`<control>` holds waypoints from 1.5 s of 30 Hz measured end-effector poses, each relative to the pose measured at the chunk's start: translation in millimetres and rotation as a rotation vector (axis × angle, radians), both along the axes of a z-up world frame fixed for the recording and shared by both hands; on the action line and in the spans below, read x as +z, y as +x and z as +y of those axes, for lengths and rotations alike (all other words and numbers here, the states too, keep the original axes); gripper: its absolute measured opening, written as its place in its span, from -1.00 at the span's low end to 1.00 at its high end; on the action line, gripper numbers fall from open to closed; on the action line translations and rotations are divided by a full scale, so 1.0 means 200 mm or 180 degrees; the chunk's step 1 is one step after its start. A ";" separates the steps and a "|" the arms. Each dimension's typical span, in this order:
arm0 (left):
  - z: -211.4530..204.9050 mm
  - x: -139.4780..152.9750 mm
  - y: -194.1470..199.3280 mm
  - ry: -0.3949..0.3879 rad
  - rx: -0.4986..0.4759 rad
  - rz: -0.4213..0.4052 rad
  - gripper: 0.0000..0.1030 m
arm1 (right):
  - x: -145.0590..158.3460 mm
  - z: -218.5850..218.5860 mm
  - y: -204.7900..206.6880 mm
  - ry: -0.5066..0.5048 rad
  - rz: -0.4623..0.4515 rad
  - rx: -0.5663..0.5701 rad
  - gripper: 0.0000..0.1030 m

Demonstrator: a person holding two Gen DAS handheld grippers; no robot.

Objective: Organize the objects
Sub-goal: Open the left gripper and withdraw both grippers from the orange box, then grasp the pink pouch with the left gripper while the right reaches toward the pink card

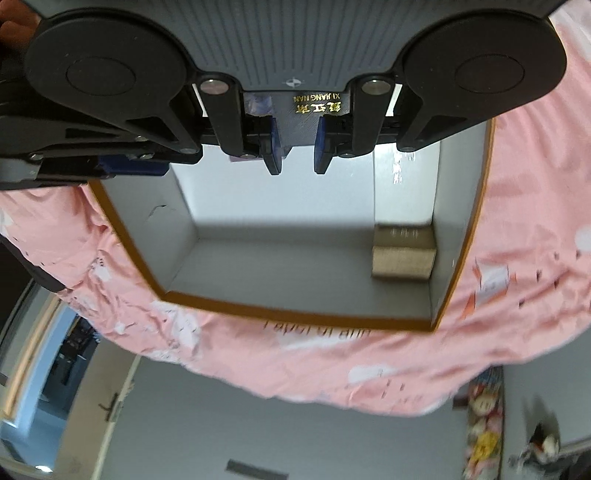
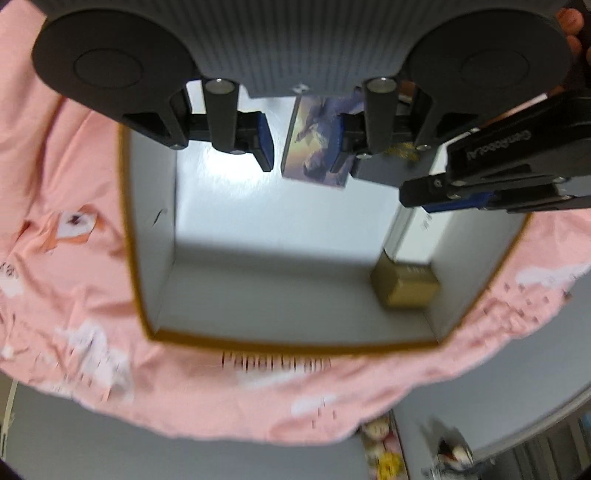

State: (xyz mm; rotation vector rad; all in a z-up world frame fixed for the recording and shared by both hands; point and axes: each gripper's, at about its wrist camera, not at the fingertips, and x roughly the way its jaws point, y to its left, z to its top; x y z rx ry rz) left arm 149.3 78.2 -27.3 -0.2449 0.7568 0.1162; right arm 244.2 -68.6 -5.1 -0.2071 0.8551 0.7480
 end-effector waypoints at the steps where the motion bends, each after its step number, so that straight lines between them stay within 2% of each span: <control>1: -0.02 0.02 -0.02 0.0057 -0.0025 -0.0039 -0.60 | 0.03 -0.03 -0.02 0.0018 -0.0054 -0.0006 -0.26; 4: -0.05 0.06 -0.07 0.0108 -0.0092 -0.0103 -0.60 | 0.06 -0.07 -0.10 0.0065 -0.0238 0.0001 -0.20; 9: -0.07 0.10 -0.15 -0.0043 -0.0186 -0.0096 -0.60 | 0.09 -0.13 -0.24 0.0016 -0.0460 0.0051 -0.19; 15: -0.09 0.11 -0.28 -0.0443 -0.0386 0.0043 -0.60 | 0.08 -0.29 -0.35 -0.0103 -0.0403 0.0043 -0.20; 17: -0.12 0.09 -0.31 -0.0506 -0.0464 0.0121 -0.60 | 0.06 -0.34 -0.39 -0.0167 -0.0332 0.0003 -0.21; 21: -0.21 0.06 -0.34 -0.0454 -0.0616 0.0213 -0.60 | -0.01 -0.44 -0.43 -0.0359 -0.0171 -0.0149 -0.21; 24: -0.28 0.04 -0.34 -0.0506 -0.0757 0.0307 -0.60 | -0.04 -0.52 -0.44 -0.0414 -0.0079 -0.0290 -0.21; 28: -0.37 -0.01 -0.35 -0.0464 -0.0879 0.0493 -0.60 | -0.08 -0.61 -0.43 -0.0433 0.0023 -0.0453 -0.31; 37: -0.46 -0.03 -0.38 -0.0292 -0.0971 0.0606 -0.60 | -0.22 -0.61 -0.45 -0.0681 0.0354 -0.0270 -0.32; 41: -0.47 -0.03 -0.38 -0.0299 -0.0954 0.0617 -0.60 | -0.22 -0.60 -0.45 -0.0744 0.0366 -0.0204 -0.30; 44: -0.46 -0.03 -0.38 -0.0310 -0.0940 0.0584 -0.60 | -0.20 -0.59 -0.47 -0.0702 0.0316 -0.0182 -0.45; 45: -0.46 -0.02 -0.38 -0.0315 -0.0935 0.0569 -0.60 | -0.19 -0.59 -0.47 -0.0664 0.0301 -0.0184 -0.64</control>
